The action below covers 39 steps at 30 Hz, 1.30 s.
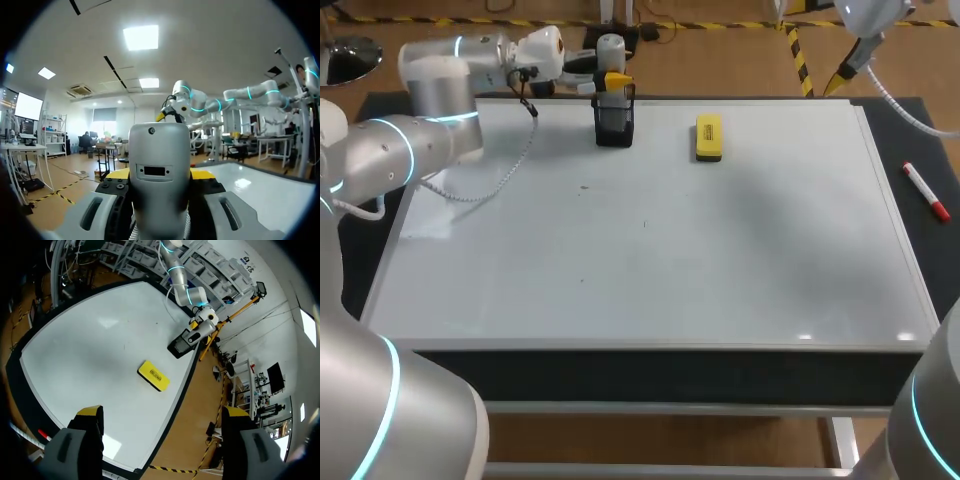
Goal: Pick up the inspection probe, press it on each red-marked spot on the whiteboard one by one, put down the probe, pick up the eraser, and wipe off all the red marks.
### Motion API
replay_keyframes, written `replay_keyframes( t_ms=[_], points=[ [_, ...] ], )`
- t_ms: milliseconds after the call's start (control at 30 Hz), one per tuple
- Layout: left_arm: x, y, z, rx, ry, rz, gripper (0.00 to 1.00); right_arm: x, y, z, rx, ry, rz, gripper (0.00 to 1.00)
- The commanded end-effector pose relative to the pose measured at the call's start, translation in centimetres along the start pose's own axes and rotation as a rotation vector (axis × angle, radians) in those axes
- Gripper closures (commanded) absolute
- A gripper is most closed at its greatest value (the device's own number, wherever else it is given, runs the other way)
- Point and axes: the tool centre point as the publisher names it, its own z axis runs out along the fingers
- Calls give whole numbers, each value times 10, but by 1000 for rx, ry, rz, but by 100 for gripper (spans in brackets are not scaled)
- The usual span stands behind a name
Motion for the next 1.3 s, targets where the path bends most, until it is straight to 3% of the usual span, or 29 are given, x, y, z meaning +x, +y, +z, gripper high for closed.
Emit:
replay_keyframes(
  t_ms=[33,167,200,233,267,300,600,933,1300],
  points=[
    [-8,10,0,12,53,-4,100,-1,0,-1,2,5,-2,0],
    [-7,14,0,7,56,-7,100,-1,0,-1,2,5,-2,0],
    [-7,15,0,5,56,-8,95,-1,0,-1,2,5,-2,0],
    [-7,16,0,-3,60,-12,68,-1,0,-1,2,5,-2,0],
    [-7,17,0,-13,58,-20,56,-1,0,-1,2,5,-2,0],
    [-7,18,1,-14,56,-22,2,-1,0,-1,2,5,-2,0],
    [0,11,-6,-68,6,-17,0,-1,0,-1,2,5,-2,0],
    [21,-4,-35,-325,-211,-13,0,-1,0,-1,2,5,-2,0],
    [60,-21,-64,-490,-373,32,0,-1,0,-1,2,5,-2,0]
  ],
)
